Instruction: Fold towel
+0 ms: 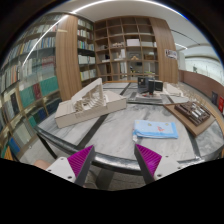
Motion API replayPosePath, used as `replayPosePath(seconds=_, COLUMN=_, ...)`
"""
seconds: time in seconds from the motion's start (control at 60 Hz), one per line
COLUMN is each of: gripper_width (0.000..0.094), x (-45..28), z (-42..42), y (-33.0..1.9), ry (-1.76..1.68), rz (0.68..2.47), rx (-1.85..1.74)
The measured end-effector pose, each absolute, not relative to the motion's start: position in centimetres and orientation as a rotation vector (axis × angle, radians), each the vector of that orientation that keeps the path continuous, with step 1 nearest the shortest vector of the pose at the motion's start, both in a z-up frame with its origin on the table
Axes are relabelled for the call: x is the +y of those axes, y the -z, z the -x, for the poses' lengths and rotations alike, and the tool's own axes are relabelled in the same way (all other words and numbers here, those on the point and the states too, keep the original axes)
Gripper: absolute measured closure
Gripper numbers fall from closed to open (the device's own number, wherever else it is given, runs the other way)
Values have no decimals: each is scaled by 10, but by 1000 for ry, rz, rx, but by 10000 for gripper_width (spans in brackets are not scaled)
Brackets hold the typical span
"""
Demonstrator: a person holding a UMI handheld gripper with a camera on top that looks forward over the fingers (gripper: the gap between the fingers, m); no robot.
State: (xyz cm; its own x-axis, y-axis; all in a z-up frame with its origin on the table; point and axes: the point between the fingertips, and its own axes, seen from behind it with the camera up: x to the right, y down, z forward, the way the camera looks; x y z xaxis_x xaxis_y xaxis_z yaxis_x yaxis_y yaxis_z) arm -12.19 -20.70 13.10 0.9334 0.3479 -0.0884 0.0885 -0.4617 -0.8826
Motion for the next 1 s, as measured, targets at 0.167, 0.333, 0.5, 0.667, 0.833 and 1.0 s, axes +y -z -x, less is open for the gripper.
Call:
replayPosePath(seconds=0.167, gripper_width=108, x=-193, z=154, y=-133, ry=-382, rz=2017, rx=-386)
replayPosePath(seconds=0.333, gripper_width=101, x=-138, z=147, y=-120, ry=-346, rz=2026, rx=-412)
replayPosePath(seconds=0.5, gripper_width=139, x=-51, z=90, y=-82, ry=-189, rz=2110, rx=-333)
replayPosePath(seconds=0.667, gripper_width=197, x=17, z=83, y=-40, ry=-188, rz=2180, rx=-350)
replayPosePath(seconds=0.833, gripper_width=367, x=47, z=107, y=-17, ry=-185, rz=2176, rx=-383)
replayPosePath(seconds=1.0, gripper_width=806, x=64, z=97, y=14, ry=-52, rz=2201, rx=-394)
